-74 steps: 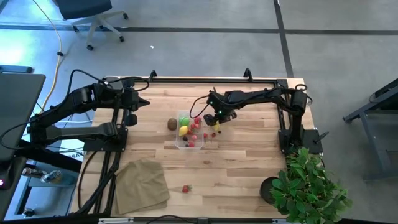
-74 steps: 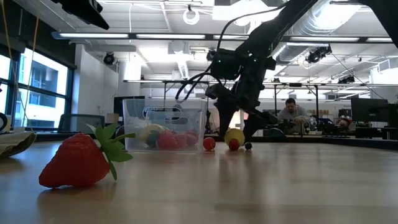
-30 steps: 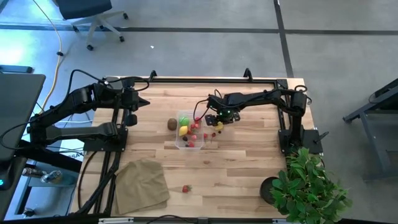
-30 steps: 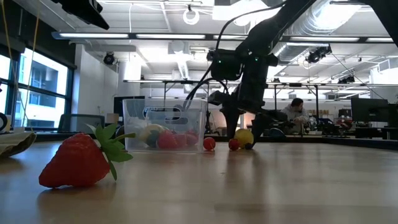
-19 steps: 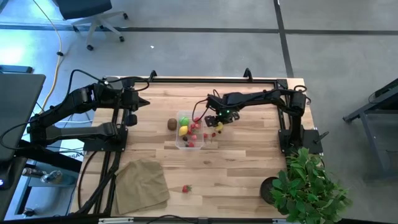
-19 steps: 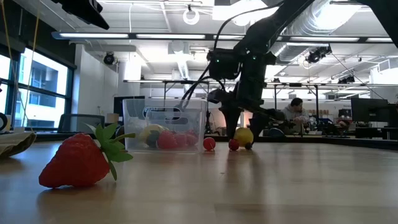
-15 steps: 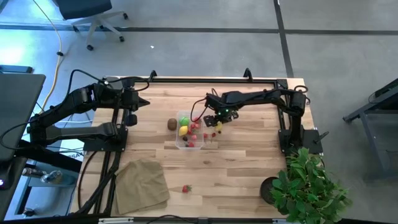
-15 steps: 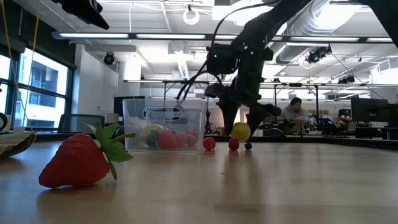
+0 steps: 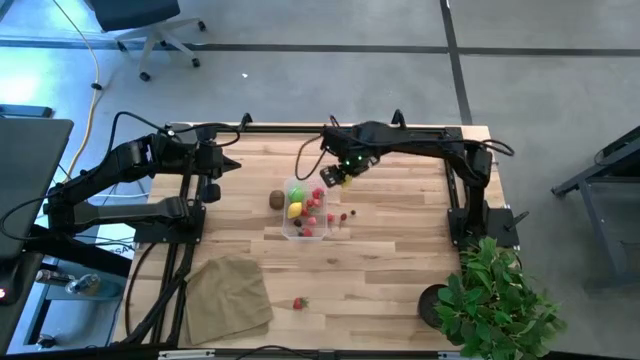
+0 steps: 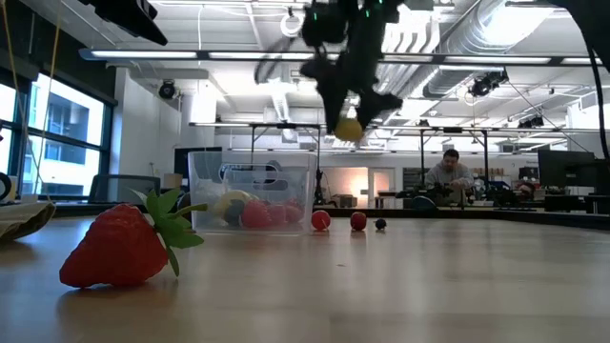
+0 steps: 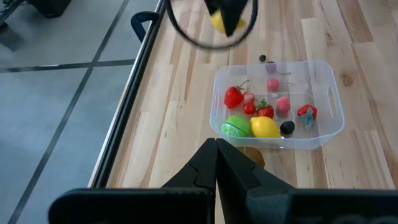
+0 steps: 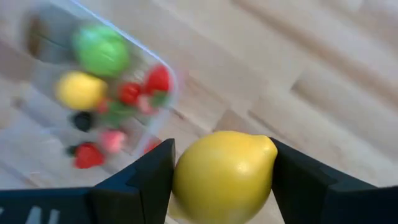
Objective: Pick and placing Produce into tupperware
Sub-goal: Put the lemon into the transparent bin
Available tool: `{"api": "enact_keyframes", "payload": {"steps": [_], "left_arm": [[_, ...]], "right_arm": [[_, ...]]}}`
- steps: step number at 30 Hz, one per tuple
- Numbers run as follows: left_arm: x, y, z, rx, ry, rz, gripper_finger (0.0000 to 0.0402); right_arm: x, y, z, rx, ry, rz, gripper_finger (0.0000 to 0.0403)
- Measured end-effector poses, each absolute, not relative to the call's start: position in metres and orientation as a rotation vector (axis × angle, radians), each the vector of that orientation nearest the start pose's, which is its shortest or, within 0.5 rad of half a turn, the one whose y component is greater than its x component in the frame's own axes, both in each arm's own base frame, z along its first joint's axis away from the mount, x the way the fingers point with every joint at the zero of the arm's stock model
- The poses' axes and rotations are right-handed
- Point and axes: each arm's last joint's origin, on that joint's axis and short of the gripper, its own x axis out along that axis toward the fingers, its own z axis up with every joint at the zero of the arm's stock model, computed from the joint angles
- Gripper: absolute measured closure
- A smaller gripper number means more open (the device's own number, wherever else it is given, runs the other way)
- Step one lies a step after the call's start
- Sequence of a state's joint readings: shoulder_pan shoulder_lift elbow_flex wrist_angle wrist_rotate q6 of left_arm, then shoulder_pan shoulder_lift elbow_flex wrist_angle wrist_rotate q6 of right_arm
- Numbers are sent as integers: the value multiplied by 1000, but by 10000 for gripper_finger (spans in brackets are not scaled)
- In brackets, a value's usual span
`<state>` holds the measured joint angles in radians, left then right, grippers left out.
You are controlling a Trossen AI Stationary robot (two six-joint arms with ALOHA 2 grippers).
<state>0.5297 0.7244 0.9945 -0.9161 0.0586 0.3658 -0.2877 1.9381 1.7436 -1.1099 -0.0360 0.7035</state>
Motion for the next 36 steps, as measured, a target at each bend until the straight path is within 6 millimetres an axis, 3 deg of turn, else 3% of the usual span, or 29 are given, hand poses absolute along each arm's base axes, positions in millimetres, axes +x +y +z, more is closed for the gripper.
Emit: {"api": "enact_keyframes", "payload": {"steps": [8, 11, 14, 18, 21, 28, 36], "left_arm": [[104, 59, 343, 159, 696, 333, 401], [104, 59, 344, 158, 696, 333, 401], [104, 59, 343, 158, 696, 334, 401], [104, 59, 343, 159, 696, 333, 401], [104, 59, 343, 158, 696, 333, 401], [104, 59, 343, 159, 696, 334, 401], [104, 59, 343, 158, 696, 333, 401]], "right_arm": [[398, -90, 348, 514, 910, -428, 188], [407, -75, 360, 422, 840, -316, 188], [413, -60, 359, 341, 820, -238, 188], [427, -43, 337, 207, 858, -169, 188], [442, -36, 305, 132, 935, -115, 188], [466, -35, 233, 134, 1122, -80, 188], [473, -39, 206, 128, 1180, -77, 188]]}}
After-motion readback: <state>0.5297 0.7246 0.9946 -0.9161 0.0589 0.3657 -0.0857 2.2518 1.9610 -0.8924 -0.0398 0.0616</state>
